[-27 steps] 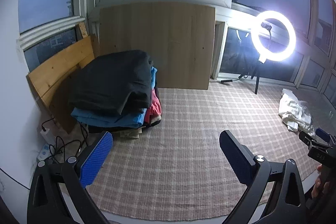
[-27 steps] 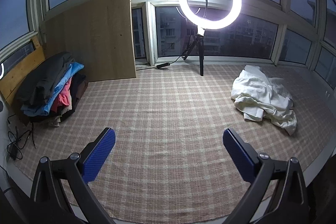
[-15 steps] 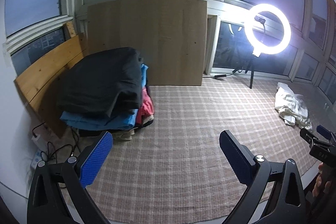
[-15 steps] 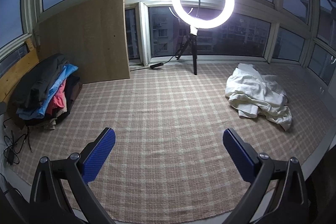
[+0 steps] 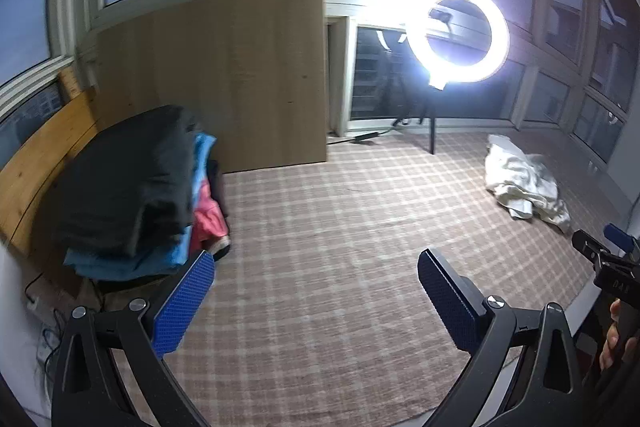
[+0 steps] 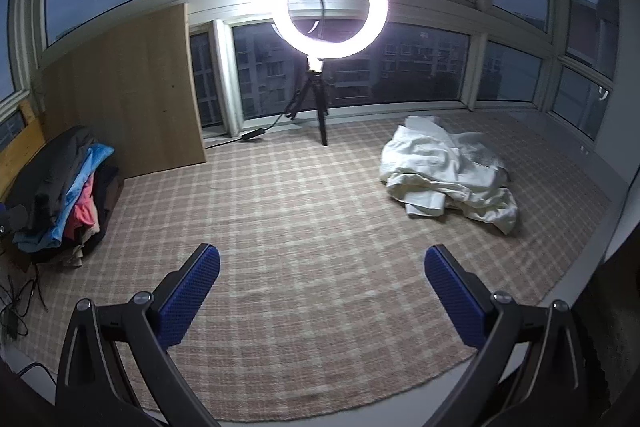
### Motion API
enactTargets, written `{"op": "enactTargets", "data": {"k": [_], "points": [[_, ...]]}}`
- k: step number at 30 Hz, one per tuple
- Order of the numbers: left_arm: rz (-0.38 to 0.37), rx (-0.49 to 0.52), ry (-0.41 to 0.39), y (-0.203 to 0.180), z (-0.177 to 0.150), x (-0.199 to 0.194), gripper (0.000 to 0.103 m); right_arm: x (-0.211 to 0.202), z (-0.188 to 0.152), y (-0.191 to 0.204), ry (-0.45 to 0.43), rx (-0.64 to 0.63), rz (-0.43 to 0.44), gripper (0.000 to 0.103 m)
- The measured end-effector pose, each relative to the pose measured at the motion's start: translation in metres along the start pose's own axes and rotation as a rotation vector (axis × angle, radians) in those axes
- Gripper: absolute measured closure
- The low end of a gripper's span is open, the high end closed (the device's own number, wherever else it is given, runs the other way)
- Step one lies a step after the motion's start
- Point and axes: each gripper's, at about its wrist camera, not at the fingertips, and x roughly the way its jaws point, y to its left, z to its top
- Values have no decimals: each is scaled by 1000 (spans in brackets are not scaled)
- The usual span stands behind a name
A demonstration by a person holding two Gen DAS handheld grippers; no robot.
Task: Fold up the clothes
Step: 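Carry both open grippers toward the crumpled white cloth on the carpet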
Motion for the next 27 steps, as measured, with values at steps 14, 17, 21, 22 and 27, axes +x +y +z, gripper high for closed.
{"op": "enactTargets", "data": {"k": [14,17,21,22,27], "points": [[-103,86,12,-51,13,12,1,-12,2,-36,-1,32,-88,0],[-119,101,11,-66,17,15,1,-15,2,-46,-3,40,-99,0],[-121,105,7,-86,21,18,1,-14,6,-62,-3,39,-103,0],[-119,106,6,-91,22,19,1,-12,7,-66,-5,38,-101,0],[-99,106,-2,-120,27,23,1,-3,17,-91,-15,23,-71,0]]}}
